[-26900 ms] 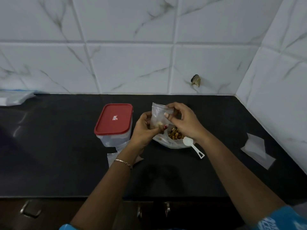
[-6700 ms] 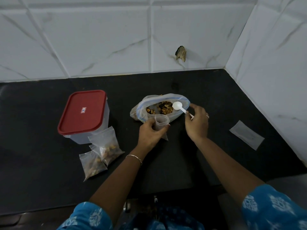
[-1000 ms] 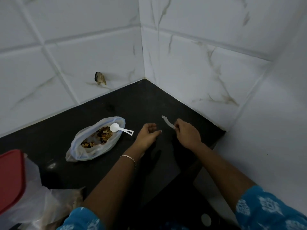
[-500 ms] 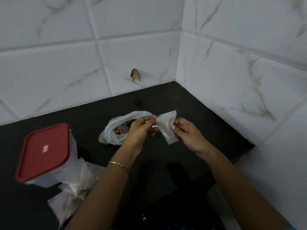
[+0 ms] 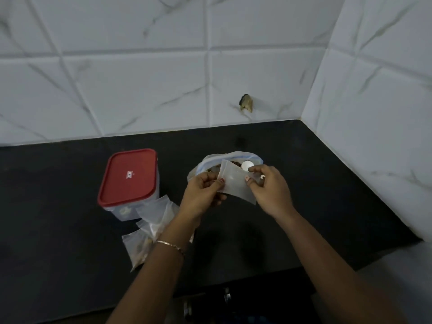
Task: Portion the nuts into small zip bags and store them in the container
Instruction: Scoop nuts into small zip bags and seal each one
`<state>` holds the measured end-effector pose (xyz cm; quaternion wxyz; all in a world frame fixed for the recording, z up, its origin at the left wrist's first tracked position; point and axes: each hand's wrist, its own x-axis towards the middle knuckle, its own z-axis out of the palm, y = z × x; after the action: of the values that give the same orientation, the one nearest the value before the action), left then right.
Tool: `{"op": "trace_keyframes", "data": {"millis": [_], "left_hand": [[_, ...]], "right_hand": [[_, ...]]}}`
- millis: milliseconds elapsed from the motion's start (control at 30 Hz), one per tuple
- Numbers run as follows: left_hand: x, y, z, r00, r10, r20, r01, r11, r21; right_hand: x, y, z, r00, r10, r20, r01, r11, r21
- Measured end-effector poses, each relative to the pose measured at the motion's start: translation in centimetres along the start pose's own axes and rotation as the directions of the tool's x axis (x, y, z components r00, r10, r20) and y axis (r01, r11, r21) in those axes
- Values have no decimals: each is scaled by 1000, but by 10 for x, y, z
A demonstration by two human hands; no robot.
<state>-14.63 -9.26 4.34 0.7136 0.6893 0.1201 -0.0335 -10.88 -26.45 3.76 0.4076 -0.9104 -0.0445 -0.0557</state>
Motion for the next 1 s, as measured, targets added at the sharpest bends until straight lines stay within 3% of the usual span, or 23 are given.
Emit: {"op": "trace_keyframes", "data": {"millis": [200, 300, 367, 433, 500, 700, 1000], "left_hand": [[-6, -13, -5, 966, 151, -208, -124, 983, 135], [-11, -15, -9, 954, 211, -212, -172, 967, 189], [-14, -17, -11, 947, 270, -175, -228, 947, 225], [-16, -17, -15, 934, 328, -141, -280, 917, 284], [-18, -15, -19, 929, 356, -101, -306, 893, 329], [-20, -15, -22, 933, 358, -27, -317, 856, 409], [-12, -16, -19, 942, 330, -56, -265, 838, 477]], "right_hand": [[-27, -23, 24, 941, -169, -292, 165, 986, -36], [-29, -29, 30, 978, -146, -148, 172, 967, 187], [-32, -36, 33, 998, -55, 31, 40, 930, 365], [-34, -42, 34, 983, 38, 179, -132, 824, 551], [-34, -45, 31, 966, 81, 246, -226, 727, 648], [-31, -47, 31, 954, 121, 274, -274, 721, 636], [-26, -43, 30, 943, 161, 291, -318, 695, 645]]}}
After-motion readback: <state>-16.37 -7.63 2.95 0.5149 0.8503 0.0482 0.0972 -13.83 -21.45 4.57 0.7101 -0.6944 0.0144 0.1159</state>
